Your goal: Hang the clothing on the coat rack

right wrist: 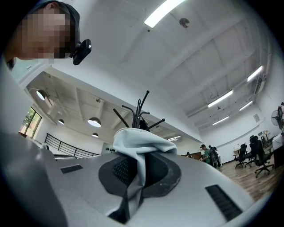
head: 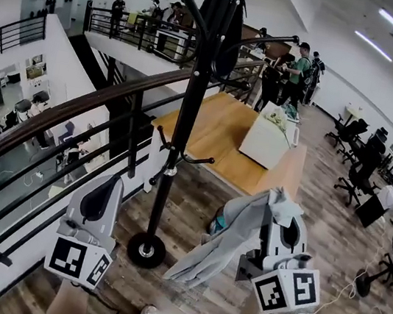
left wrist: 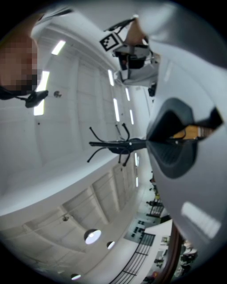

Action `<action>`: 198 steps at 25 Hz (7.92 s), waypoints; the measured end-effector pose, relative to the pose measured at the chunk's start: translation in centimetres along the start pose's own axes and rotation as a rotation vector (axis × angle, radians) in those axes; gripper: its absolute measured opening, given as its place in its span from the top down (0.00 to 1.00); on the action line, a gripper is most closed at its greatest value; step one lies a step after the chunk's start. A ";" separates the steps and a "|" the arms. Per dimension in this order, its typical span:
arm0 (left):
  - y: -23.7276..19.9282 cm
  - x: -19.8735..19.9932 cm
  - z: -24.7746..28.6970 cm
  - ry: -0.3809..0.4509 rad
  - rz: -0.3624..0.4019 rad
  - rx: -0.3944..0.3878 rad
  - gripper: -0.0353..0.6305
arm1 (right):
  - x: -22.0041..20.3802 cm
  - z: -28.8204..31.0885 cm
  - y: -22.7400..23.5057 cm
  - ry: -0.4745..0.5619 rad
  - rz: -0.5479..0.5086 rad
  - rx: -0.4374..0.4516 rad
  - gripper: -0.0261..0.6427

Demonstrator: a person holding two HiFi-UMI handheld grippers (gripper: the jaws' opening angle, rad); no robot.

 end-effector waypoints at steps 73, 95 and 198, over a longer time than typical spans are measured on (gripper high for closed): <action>-12.4 -6.0 10.1 0.001 -0.125 -0.222 0.93 | 11.0 22.5 -5.5 -0.010 -0.180 0.089 0.94; -12.0 -5.0 9.1 -0.009 -0.138 -0.281 0.93 | 5.9 19.0 -2.9 -0.203 -0.123 -0.033 0.94; -2.8 -3.1 -7.2 -0.087 -0.153 -0.287 0.93 | -6.4 -12.7 -12.2 -0.266 -0.139 -0.315 0.96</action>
Point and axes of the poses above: the fingertips, and each gripper's own axes: z forward along the fingers, y to its right, x out of its top, the point moved 10 cm from there along -z, backward along the fingers, and after that the axes turned 10 degrees about -x, right-handed, at the moved point
